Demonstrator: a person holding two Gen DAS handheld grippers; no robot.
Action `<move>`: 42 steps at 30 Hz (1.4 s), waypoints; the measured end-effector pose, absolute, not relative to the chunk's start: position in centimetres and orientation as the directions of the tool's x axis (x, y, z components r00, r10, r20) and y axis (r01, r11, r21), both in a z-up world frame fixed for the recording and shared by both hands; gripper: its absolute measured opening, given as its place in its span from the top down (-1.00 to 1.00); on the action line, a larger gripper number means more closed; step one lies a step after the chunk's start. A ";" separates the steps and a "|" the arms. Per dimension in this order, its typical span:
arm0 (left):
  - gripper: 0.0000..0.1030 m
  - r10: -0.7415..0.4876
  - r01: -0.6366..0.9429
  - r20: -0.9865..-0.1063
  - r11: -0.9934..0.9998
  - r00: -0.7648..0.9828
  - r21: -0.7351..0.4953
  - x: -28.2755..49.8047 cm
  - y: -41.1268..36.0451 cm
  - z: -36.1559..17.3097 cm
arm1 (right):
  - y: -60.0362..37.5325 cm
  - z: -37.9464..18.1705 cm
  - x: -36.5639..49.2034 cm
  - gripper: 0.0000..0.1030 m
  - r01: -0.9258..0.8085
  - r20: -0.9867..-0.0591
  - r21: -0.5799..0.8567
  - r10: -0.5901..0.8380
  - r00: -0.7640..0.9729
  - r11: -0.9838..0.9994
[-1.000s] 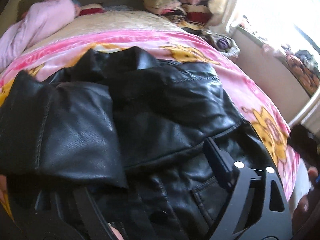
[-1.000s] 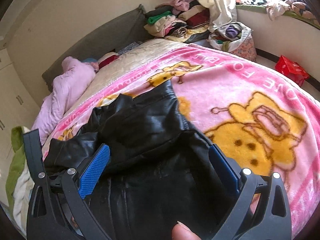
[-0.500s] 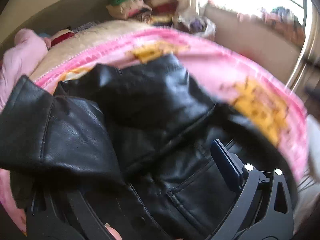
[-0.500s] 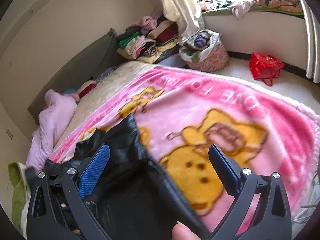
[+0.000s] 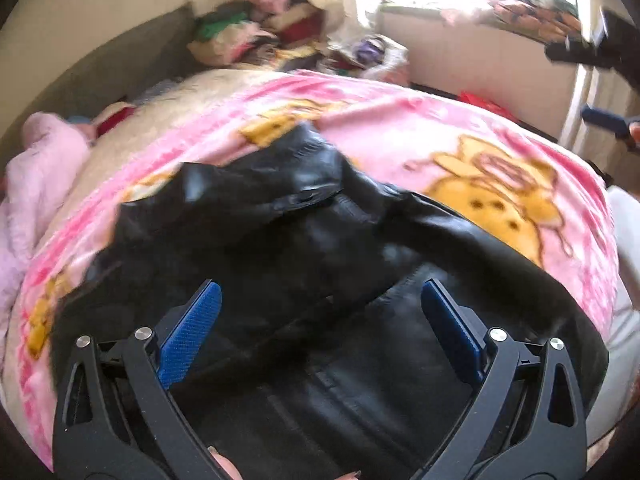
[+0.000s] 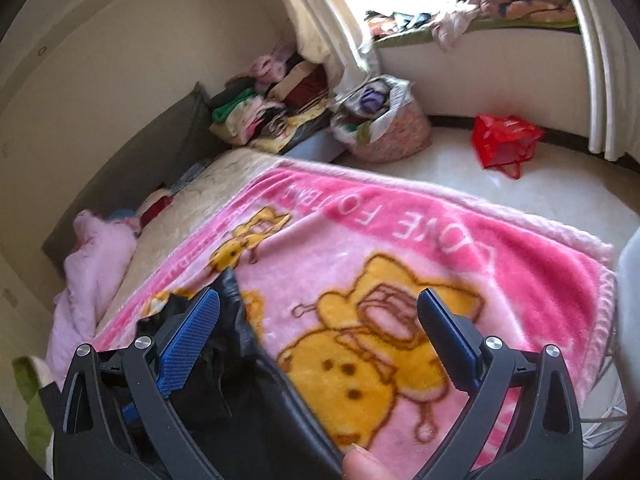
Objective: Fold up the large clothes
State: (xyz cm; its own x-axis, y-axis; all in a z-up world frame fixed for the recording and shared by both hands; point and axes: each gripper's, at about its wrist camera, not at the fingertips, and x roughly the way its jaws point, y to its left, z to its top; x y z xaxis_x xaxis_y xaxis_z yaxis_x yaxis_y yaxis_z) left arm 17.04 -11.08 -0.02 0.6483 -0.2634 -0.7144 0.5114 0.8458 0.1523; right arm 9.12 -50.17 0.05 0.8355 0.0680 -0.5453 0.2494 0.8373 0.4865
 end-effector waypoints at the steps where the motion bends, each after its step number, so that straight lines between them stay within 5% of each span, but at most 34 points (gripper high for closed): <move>1: -0.82 -0.230 0.474 -0.716 0.866 0.659 0.158 17.2 -10.4 0.3 | -49.6 -0.2 10.1 -0.91 0.194 -0.556 0.507 0.147 0.818 0.840; 3: -0.82 -0.199 0.407 -0.713 0.904 0.673 0.132 17.6 -8.3 1.2 | -47.7 -0.9 12.4 -0.91 0.083 -0.583 0.528 0.290 0.758 0.845; 10: -0.82 -0.097 0.136 -0.682 0.991 0.725 0.003 20.6 0.7 2.4 | -38.7 -2.8 18.1 -0.73 -0.119 -0.645 0.500 0.460 0.610 0.858; 17: -0.82 -0.082 -0.095 -0.701 0.973 0.708 -0.209 22.7 10.1 0.8 | -35.9 -7.9 23.9 -0.32 -0.010 -0.711 0.589 0.524 0.468 0.808; 19: -0.82 -0.050 -0.130 -0.688 0.970 0.724 -0.207 22.7 11.5 1.1 | -35.1 -8.4 24.5 0.41 -0.029 -0.685 0.632 0.576 0.446 0.774; 22: -0.82 -0.026 -0.160 -0.673 0.964 0.740 -0.214 22.8 12.7 1.6 | -33.9 -6.3 24.3 0.78 -0.126 -0.636 0.623 0.594 0.494 0.772; 30: -0.81 -0.052 -0.211 -0.649 0.924 0.759 -0.320 23.9 14.7 1.0 | -31.2 -0.8 24.2 0.78 -0.315 -0.603 0.349 0.468 0.646 0.883; 38: 0.41 -0.132 -0.127 -0.693 0.943 0.709 -0.309 25.7 12.6 -1.0 | -32.1 -5.1 25.3 0.78 -0.209 -0.680 0.365 0.413 0.605 0.907; 42: 0.53 -0.092 -0.125 -0.798 0.971 0.595 -0.205 27.1 11.3 -4.2 | -32.3 -6.2 25.2 0.68 -0.172 -0.712 0.337 0.370 0.597 0.926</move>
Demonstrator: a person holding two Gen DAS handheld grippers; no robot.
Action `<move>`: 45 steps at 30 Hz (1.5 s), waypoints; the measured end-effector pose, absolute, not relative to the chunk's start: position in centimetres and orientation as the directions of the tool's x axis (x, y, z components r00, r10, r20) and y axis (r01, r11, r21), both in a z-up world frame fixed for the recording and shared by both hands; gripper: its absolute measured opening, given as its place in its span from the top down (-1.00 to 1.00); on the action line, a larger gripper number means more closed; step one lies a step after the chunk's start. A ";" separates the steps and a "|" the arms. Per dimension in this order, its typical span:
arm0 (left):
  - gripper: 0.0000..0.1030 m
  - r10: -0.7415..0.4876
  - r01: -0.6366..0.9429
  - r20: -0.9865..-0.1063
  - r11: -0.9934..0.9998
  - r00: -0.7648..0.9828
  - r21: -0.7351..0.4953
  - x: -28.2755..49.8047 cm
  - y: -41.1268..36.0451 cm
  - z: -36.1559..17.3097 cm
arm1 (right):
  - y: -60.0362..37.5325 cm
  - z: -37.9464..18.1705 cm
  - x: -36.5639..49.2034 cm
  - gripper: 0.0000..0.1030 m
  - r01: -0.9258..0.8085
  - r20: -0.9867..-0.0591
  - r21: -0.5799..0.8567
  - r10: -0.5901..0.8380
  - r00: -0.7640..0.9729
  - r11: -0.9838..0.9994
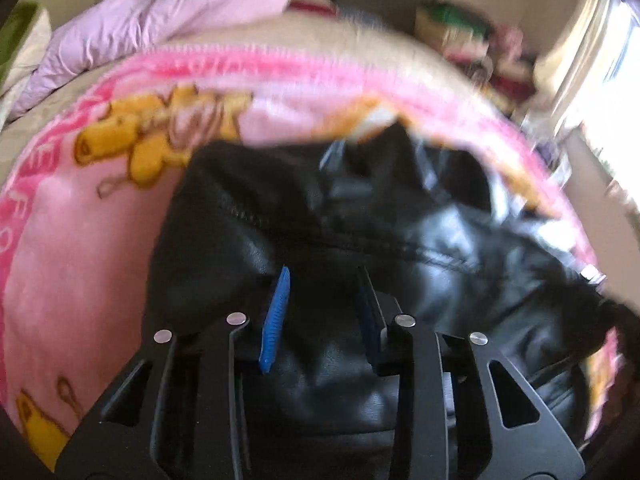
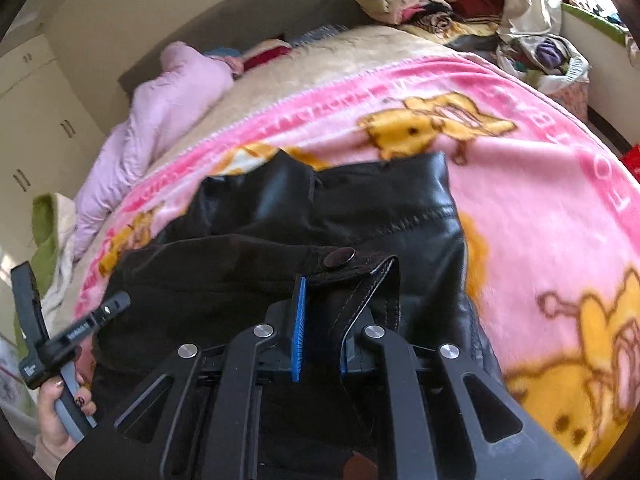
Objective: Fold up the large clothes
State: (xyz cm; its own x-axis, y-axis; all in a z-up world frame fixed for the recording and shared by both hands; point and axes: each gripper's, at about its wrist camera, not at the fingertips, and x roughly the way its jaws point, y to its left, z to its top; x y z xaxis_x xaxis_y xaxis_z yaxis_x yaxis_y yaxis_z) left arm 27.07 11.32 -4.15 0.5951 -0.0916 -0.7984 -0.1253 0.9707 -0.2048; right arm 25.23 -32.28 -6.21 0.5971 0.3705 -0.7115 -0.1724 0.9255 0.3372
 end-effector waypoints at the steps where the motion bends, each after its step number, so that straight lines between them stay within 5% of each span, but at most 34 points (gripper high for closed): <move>1: 0.53 -0.081 -0.118 -0.805 0.976 0.588 -0.185 27.2 11.1 -4.5 | -32.4 -6.1 25.1 0.56 -0.161 -0.716 0.326 0.354 0.601 0.932; 7: 0.53 -0.044 -0.110 -0.801 0.985 0.597 -0.136 26.8 10.6 -5.2 | -34.1 -2.9 22.8 0.14 -0.084 -0.650 0.272 0.247 0.719 0.959; 10: 0.53 -0.043 -0.109 -0.801 0.985 0.597 -0.135 26.8 10.6 -5.1 | -32.9 -1.9 22.2 0.09 -0.139 -0.618 0.244 0.264 0.740 0.960; 14: 0.53 -0.048 -0.106 -0.802 0.985 0.596 -0.138 26.8 10.6 -4.9 | -29.0 -2.0 22.6 0.02 -0.256 -0.629 0.159 0.298 0.718 0.953; 18: 0.53 -0.050 -0.106 -0.802 0.984 0.595 -0.140 26.7 10.6 -4.8 | -25.6 -4.1 24.2 -0.25 -0.325 -0.686 0.063 0.277 0.673 0.944; 23: 0.53 -0.037 -0.098 -0.802 0.988 0.596 -0.119 26.8 10.3 -4.7 | -24.9 -9.8 27.3 -0.26 -0.283 -0.824 0.038 0.191 0.534 0.958; 28: 0.53 -0.030 -0.094 -0.800 0.990 0.599 -0.107 26.8 10.1 -4.6 | -23.8 -10.7 26.9 -0.31 -0.308 -0.800 -0.046 0.150 0.581 0.950; 39: 0.53 -0.045 -0.110 -0.776 0.983 0.629 -0.146 25.0 10.0 -1.8 | -27.4 -4.8 22.2 -0.34 -0.343 -0.700 0.147 0.343 0.627 0.928; 45: 0.30 -0.077 -0.038 -0.790 0.991 0.608 -0.127 23.2 7.5 -1.5 | -27.1 -5.1 20.0 -0.34 -0.375 -0.716 0.200 0.397 0.574 0.905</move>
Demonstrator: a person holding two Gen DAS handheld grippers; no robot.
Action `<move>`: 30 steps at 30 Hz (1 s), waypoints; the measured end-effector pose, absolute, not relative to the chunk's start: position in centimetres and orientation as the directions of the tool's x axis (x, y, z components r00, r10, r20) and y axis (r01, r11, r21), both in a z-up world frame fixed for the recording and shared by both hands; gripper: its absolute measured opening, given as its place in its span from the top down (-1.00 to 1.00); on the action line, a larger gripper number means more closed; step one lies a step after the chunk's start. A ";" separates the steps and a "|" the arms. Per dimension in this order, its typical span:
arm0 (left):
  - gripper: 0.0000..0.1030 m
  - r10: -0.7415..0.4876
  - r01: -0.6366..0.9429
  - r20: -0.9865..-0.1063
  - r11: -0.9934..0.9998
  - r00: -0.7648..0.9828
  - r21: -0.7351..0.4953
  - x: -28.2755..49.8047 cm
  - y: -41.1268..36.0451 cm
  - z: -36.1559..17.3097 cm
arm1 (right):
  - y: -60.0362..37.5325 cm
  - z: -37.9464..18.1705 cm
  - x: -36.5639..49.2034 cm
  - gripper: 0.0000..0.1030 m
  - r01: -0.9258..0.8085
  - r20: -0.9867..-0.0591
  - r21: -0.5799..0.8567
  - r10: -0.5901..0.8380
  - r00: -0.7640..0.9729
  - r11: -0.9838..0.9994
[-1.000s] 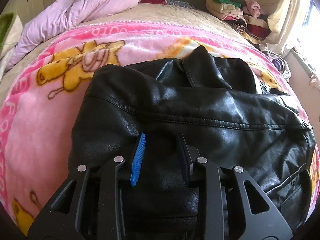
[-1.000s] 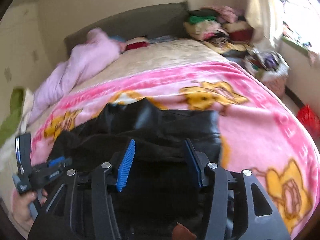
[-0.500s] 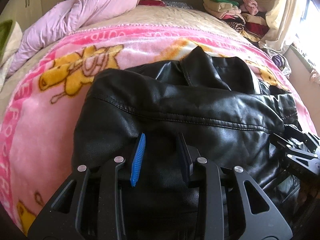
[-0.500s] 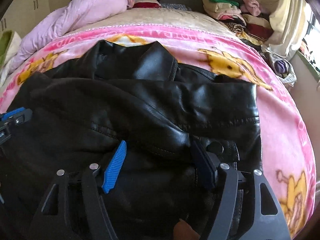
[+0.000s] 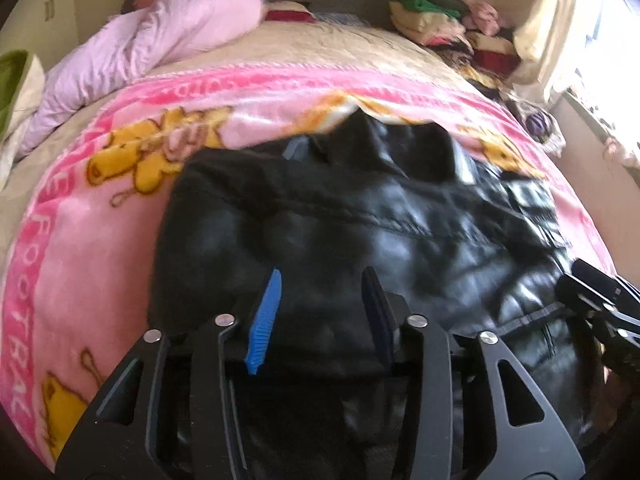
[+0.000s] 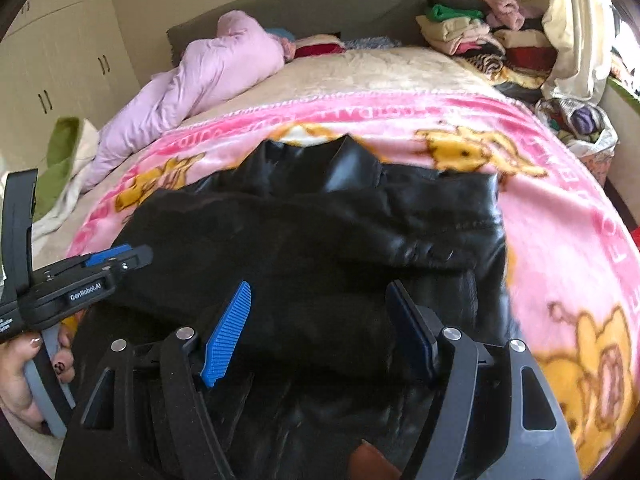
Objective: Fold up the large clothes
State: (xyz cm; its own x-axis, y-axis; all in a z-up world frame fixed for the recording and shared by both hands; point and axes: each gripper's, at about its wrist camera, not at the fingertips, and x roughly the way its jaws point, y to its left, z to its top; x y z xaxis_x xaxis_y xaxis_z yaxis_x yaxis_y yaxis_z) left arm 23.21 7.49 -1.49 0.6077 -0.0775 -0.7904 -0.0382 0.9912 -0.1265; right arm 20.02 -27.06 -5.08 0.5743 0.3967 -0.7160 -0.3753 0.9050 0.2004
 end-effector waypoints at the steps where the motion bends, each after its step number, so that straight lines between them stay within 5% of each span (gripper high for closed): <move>1: 0.23 -0.083 -0.031 -0.799 0.992 0.595 -0.126 23.2 7.2 -1.8 | -26.9 -5.5 19.9 -0.34 -0.375 -0.727 0.203 0.396 0.561 0.904; 8: 0.15 -0.068 -0.025 -0.839 0.995 0.539 -0.096 23.6 6.3 -4.5 | -26.3 -9.8 20.4 -0.34 -0.328 -0.812 0.214 0.354 0.464 0.920; 17: 0.13 -0.092 -0.022 -0.817 0.992 0.570 -0.127 22.9 6.6 -3.1 | -27.0 -8.4 18.8 -0.35 -0.316 -0.762 0.240 0.380 0.524 0.918; 22: -0.08 -0.082 -0.048 -0.781 0.989 0.619 -0.142 21.7 7.3 -1.0 | -28.0 -6.6 17.4 -0.61 -0.310 -0.729 0.275 0.408 0.549 0.910; 25: -0.47 -0.084 -0.060 -0.768 0.986 0.635 -0.158 20.9 7.6 -0.1 | -28.4 -5.8 16.8 -0.63 -0.307 -0.717 0.283 0.413 0.561 0.908; 30: -0.82 -0.027 -0.102 -0.760 0.987 0.649 -0.122 20.1 8.1 0.7 | -29.3 -4.1 15.3 -0.82 -0.309 -0.683 0.302 0.431 0.590 0.902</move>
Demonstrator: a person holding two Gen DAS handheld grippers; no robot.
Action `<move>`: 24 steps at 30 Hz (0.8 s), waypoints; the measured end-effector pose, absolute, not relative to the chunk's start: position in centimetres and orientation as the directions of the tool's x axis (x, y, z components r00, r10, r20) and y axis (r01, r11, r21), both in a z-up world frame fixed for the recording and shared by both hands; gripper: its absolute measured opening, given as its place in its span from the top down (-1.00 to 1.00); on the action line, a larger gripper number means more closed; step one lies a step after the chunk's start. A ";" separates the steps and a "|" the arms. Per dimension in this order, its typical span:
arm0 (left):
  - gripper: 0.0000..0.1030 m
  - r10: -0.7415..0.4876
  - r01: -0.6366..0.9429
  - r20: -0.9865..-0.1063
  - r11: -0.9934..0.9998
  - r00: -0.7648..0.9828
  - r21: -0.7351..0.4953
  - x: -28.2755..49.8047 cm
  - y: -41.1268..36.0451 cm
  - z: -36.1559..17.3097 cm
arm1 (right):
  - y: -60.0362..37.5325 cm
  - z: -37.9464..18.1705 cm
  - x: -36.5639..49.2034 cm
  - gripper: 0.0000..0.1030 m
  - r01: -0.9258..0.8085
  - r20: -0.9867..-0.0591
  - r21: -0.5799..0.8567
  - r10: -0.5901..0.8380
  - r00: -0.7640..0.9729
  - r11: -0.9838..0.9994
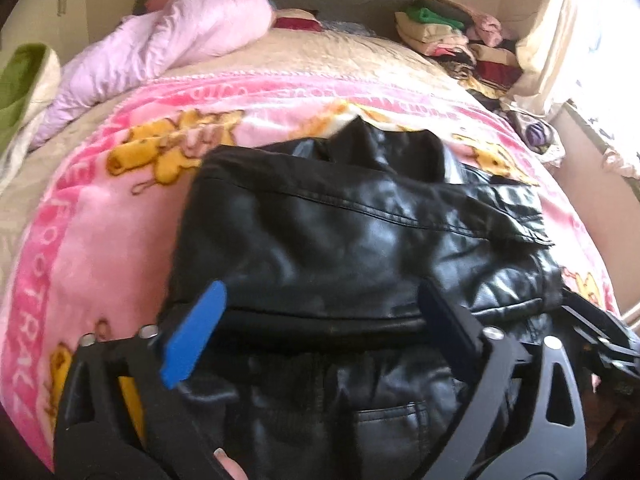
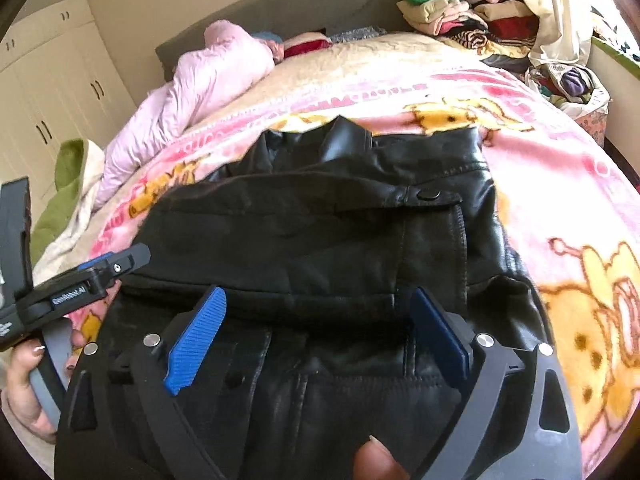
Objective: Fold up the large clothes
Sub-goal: 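Open both grippers and release the folded black jacket onto the blanket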
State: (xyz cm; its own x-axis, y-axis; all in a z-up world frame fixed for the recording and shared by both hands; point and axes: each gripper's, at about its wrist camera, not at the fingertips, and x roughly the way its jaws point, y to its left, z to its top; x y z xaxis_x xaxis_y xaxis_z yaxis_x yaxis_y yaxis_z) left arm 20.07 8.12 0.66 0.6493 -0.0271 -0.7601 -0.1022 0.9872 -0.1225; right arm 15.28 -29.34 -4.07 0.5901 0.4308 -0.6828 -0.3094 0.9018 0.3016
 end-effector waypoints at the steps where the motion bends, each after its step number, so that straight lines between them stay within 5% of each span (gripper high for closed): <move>1: -0.82 -0.012 -0.115 -0.758 0.987 0.653 -0.114 19.9 8.4 0.8 | -29.6 -3.8 15.1 -0.83 -0.308 -0.679 0.306 0.433 0.593 0.901; 24: -0.82 0.055 -0.161 -0.684 0.983 0.728 -0.092 10.9 11.2 4.8 | -33.0 1.7 9.0 -0.85 -0.348 -0.576 0.345 0.490 0.655 0.871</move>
State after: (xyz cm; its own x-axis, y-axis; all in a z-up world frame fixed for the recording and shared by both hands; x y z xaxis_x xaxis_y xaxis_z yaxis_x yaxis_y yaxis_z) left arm 10.92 11.20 4.81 0.7276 0.0552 -0.6838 -0.1607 0.9827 -0.0917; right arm 9.00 -33.03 1.73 0.6546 0.4898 -0.5759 -0.3484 0.8715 0.3451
